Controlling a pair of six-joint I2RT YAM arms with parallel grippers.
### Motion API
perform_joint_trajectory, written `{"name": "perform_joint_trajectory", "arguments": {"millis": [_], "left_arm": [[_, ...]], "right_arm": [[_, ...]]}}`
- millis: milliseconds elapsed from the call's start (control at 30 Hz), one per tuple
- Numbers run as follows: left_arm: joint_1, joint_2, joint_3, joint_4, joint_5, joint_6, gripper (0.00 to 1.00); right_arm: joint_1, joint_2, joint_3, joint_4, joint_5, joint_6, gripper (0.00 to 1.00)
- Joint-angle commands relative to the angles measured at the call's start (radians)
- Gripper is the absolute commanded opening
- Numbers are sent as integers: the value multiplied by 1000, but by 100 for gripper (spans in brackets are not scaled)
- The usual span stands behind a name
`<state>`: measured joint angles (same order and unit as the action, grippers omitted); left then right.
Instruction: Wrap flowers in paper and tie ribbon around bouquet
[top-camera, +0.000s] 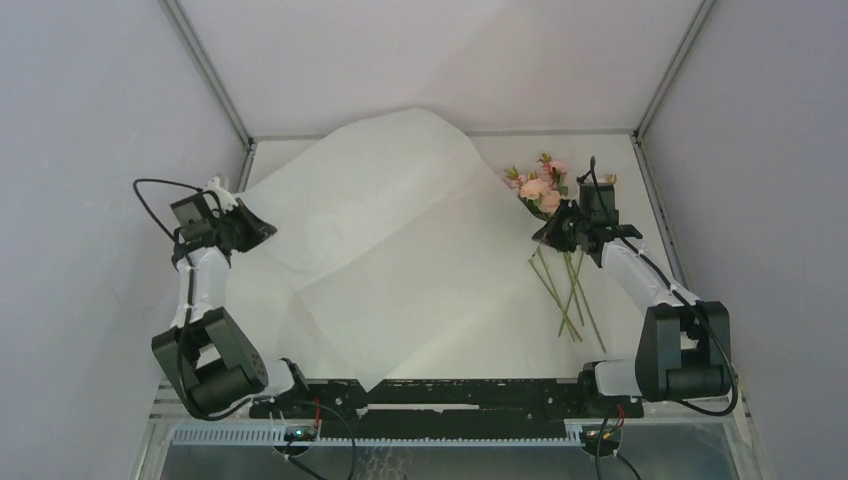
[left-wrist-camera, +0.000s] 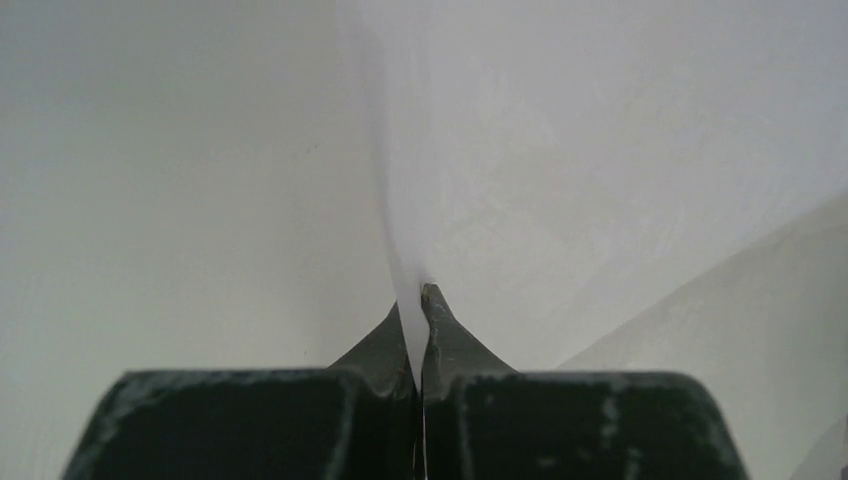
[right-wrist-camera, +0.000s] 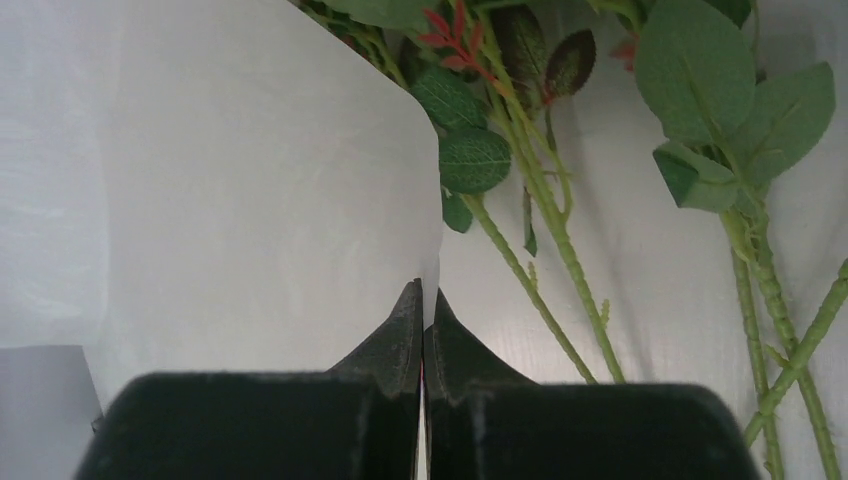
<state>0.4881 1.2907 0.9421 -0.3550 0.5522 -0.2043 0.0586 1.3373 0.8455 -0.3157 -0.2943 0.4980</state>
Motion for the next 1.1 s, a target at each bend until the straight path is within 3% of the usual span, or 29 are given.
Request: {"name": "perform_joint_trajectory", "arguments": {"millis": [0,67,100,200,267,300,567,733,867,1067], "left_arm": [[-34,41,-55,92,-117,53,3],[-34,64,-60,96,-135,64,7],[-33,71,-64,96,-140,70,15],[-33,80,-81,74,-118,92,53],[-34,80,-86,45,-114,108,71],[-34,78,-81,26,-123,116,75],[-23,-80,-37,-35,-259,169,80],[-47,-203,-10,-98,-255,304,82],[-96,-252,-28,-198,-247,414,83],[-102,-241,-66,-229,-207,445,82]], "right_arm": [[-5,20,13,-17,4,-38,2],[-8,24,12,-16,22,-39,13],[-10,26,17,-22,31,-43,22],[-11,35,48,-75,79,-64,48],[-17,30,71,-117,131,-83,52],[-21,22,82,-138,157,-91,53],[-74,-31,141,-275,459,-136,53],[-186,86,174,-280,372,-136,58],[-257,193,229,-246,332,-139,54],[-286,353,280,-212,258,-148,50]]}}
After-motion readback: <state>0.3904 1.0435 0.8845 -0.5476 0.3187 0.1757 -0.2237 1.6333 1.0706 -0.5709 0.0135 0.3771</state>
